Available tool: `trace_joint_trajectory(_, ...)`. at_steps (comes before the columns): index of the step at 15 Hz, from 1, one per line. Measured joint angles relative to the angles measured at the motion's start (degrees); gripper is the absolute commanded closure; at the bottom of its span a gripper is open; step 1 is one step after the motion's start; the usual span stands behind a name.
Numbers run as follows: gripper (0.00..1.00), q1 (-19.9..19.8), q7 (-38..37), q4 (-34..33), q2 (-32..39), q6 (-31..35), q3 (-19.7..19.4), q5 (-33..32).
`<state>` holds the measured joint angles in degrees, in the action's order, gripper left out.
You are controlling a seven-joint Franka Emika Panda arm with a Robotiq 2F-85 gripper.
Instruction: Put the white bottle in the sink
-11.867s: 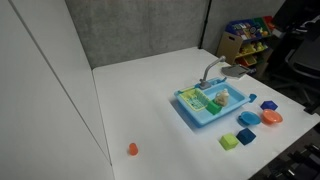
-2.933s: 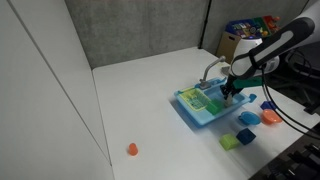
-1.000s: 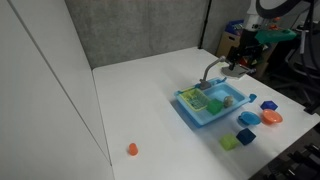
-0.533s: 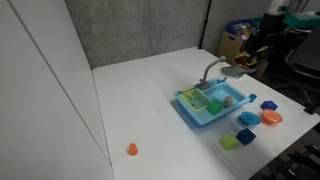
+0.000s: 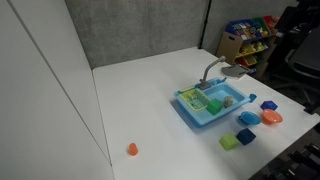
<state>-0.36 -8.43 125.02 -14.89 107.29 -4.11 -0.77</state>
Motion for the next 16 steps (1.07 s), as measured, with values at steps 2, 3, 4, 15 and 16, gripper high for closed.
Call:
trace_joint_trajectory(2,0.0,-0.2,0.0,-0.7,-2.5,-2.5,0.2,-0.2)
trace_joint_trajectory(3,0.0,-0.2,0.0,-1.1,-3.5,-3.6,0.4,-0.6)
trace_joint_trajectory(4,0.0,-0.3,0.0,-1.9,-4.2,-4.6,0.7,-1.0)
trace_joint_trajectory(15,0.0,-0.4,0.0,-5.5,-4.9,-7.7,2.4,-2.0)
trace_joint_trajectory(16,0.0,-0.4,0.0,-5.5,-4.9,-7.7,2.4,-2.0)
